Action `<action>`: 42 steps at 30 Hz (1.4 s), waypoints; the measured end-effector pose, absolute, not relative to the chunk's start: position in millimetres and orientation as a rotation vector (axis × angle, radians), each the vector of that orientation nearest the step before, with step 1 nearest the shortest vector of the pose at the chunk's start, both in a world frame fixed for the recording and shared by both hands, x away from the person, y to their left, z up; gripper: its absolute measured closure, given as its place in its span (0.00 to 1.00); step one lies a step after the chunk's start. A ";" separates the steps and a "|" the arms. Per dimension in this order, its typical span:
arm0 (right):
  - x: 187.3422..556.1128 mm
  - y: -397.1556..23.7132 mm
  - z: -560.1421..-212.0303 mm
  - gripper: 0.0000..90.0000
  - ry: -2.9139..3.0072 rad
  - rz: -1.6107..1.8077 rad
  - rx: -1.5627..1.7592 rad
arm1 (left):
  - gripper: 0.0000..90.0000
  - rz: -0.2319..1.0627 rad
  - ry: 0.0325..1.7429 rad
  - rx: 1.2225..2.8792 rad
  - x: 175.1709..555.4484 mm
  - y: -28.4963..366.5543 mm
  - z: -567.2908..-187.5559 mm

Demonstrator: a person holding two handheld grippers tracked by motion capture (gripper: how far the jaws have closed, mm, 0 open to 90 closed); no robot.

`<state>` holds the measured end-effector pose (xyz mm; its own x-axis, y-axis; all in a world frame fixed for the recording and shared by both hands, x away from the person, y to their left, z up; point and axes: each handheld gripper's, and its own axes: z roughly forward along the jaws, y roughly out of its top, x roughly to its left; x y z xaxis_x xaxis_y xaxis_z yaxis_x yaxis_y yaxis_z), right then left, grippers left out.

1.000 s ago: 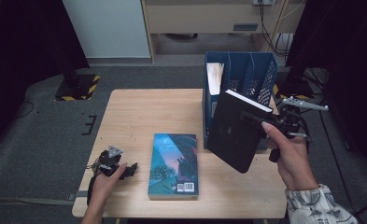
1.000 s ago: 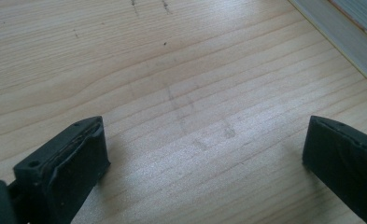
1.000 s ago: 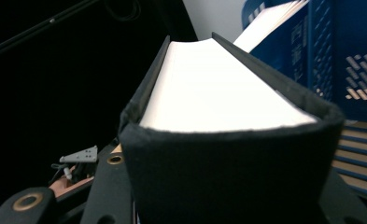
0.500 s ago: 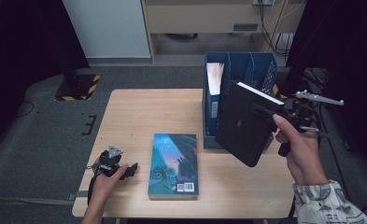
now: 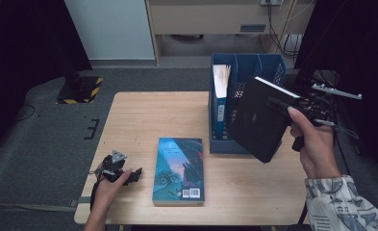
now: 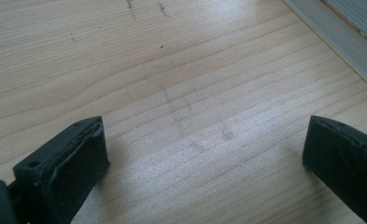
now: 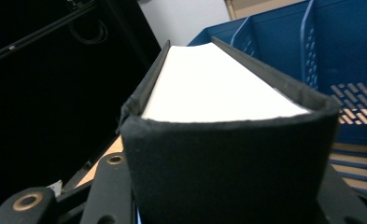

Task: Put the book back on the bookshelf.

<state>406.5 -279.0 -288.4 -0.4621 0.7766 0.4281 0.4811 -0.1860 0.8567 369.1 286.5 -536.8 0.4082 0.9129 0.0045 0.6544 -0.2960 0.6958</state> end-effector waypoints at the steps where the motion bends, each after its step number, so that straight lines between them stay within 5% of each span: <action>1: 408.4 -279.3 -287.8 0.59 1.817 1.690 1.466 | 0.00 0.543 1.327 2.052 369.1 286.5 -536.8; 42: 433.4 -299.1 -283.5 0.59 1.738 1.626 1.512 | 0.00 0.540 1.321 2.055 369.9 286.7 -536.8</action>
